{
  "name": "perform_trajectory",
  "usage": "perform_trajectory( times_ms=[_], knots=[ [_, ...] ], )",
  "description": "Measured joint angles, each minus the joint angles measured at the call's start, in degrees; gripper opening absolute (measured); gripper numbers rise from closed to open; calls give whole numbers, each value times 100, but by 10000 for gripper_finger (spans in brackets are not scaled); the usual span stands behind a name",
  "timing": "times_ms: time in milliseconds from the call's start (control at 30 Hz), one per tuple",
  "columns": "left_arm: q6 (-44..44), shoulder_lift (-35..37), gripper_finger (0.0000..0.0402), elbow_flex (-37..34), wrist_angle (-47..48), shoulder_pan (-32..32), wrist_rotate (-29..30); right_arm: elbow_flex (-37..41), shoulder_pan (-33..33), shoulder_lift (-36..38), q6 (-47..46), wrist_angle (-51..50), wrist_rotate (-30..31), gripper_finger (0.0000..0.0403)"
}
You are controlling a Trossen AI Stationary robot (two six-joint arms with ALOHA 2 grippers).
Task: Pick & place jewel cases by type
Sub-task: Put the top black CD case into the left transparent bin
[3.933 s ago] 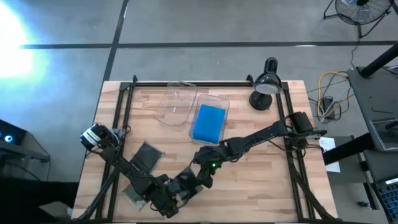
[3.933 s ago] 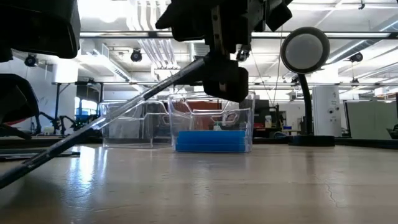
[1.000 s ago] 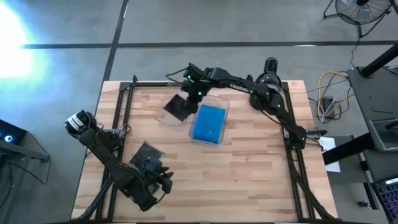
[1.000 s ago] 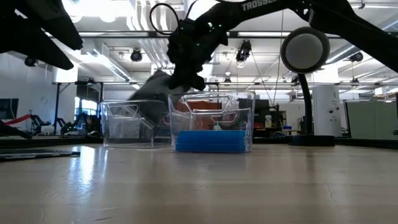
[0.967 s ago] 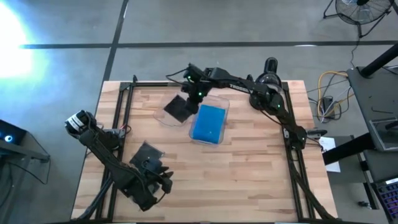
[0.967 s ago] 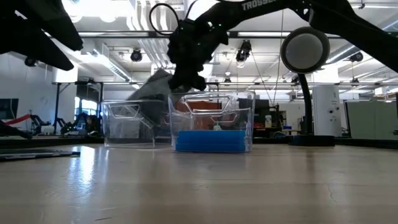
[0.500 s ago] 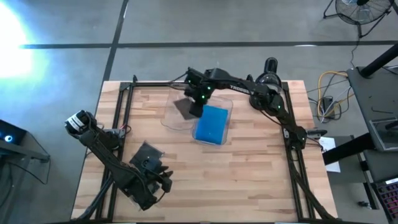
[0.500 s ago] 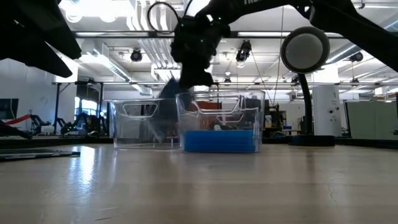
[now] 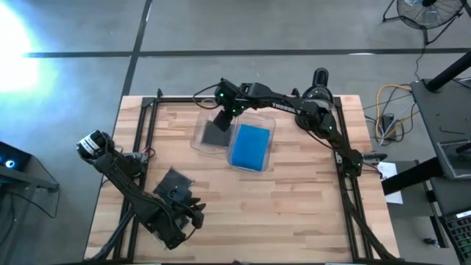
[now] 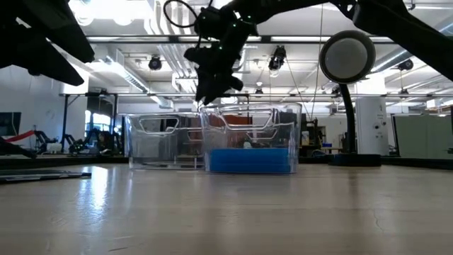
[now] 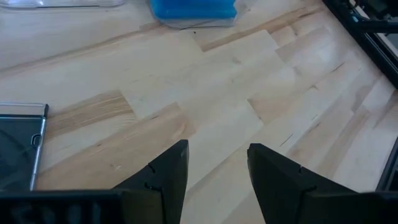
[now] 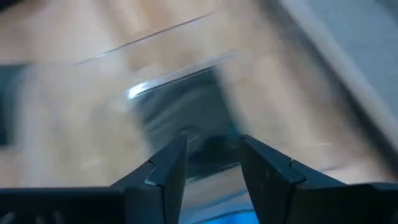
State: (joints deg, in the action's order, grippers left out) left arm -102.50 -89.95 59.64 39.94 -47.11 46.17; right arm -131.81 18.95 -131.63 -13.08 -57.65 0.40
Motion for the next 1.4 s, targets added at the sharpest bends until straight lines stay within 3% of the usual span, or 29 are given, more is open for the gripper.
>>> perform_trajectory(
  times_ms=[100,233,367,567,733,933,1233,1400],
  knots=[
    [-9,0,147,0,37,2,-86,0,-53,7,56,-220,-1107,145],
    [-579,2,147,0,751,66,-858,13,-318,30,326,-796,-2276,145],
    [-1141,2,147,-2,2048,171,-2064,65,-858,94,828,-1370,-2409,141],
    [-1040,11,147,-156,3045,408,-3085,148,-1574,177,1166,-1547,-2395,139],
    [-909,32,147,-699,2353,713,-3388,401,-1997,187,1216,-1666,-2146,140],
    [-640,31,147,-1311,917,1041,-3205,1317,-2268,599,648,-1460,-1448,129],
    [-400,26,147,-1397,770,1156,-2851,4339,-2568,2831,-1455,515,298,120],
    [-345,22,147,-1400,-57,1212,-2355,6012,-2630,4079,-2835,1147,592,119]
  ],
)
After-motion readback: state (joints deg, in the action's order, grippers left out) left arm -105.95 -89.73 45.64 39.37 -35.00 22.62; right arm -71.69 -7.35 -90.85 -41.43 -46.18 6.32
